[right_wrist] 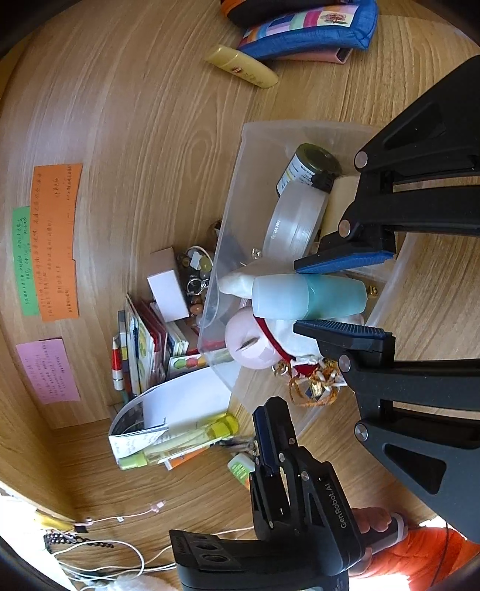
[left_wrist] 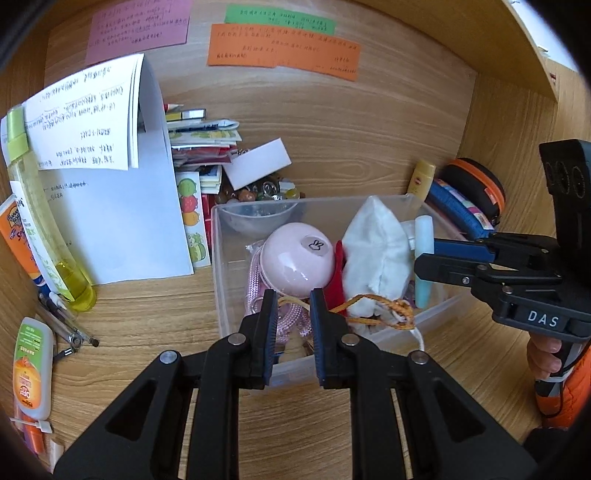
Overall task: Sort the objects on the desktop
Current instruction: 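Open both grippers to release the tube and shell into the box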
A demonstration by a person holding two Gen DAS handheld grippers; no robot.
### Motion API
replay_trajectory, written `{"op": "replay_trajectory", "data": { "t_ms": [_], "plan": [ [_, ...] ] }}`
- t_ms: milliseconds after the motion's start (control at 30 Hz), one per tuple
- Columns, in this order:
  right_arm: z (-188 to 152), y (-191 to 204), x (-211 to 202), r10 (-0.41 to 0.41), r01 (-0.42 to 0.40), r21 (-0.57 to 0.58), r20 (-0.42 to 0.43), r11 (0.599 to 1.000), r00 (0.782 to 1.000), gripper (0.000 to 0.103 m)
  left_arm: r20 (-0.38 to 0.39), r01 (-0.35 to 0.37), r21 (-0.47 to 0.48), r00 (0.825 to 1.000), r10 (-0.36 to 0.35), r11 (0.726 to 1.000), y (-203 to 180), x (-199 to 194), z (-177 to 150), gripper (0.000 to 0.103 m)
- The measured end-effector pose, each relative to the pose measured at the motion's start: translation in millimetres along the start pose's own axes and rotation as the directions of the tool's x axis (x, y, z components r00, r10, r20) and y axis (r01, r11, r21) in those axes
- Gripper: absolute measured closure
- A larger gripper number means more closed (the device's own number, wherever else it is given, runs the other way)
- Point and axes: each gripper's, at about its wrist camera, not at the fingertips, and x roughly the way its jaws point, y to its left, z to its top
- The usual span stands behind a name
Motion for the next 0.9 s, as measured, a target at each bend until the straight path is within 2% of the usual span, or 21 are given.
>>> {"op": "replay_trajectory", "data": {
  "t_ms": [100, 233, 367, 500, 633, 767, 833, 900],
  "plan": [
    [-1, 0, 2, -0.009, 0.009, -0.006, -0.007, 1.0, 1.0, 0.08, 0.0, -0.007, 0.001, 1.0, 0.007, 1.0, 1, 1, 0, 0.086],
    [-1, 1, 2, -0.009, 0.009, -0.011, -0.009, 1.0, 1.0, 0.08, 0.004, -0.02, -0.005, 1.0, 0.02, 1.0, 3, 1, -1, 0.074],
    [1, 2, -3, -0.017, 0.017, -0.011, 0.008, 1.0, 1.0, 0.071, 0.014, -0.03, -0.004, 0.999, 0.03, 1.0, 3, -1, 0, 0.069],
    [2, 4, -14, -0.032, 0.033, -0.015, 0.04, 0.999, 0.999, 0.066, 0.044, -0.053, 0.003, 0.998, 0.053, 0.999, 0, -8, 0, 0.05],
    [0, 8, -26, -0.064, 0.066, -0.031, 0.073, 0.997, 0.995, 0.052, 0.083, -0.088, 0.016, 0.993, 0.087, 0.996, -7, -19, 0, 0.034],
    [-6, 12, -38, -0.084, 0.088, -0.04, 0.095, 0.995, 0.992, 0.045, 0.114, -0.12, 0.02, 0.987, 0.117, 0.993, -14, -27, -1, 0.023],
    [-9, 13, -43, -0.099, 0.103, -0.039, 0.104, 0.994, 0.99, 0.041, 0.125, -0.133, 0.021, 0.984, 0.129, 0.991, -18, -31, -2, 0.012],
    [-13, 13, -50, -0.116, 0.121, -0.032, 0.117, 0.992, 0.986, 0.038, 0.138, -0.151, 0.026, 0.98, 0.146, 0.988, -23, -35, -5, 0.008]
  ]
}}
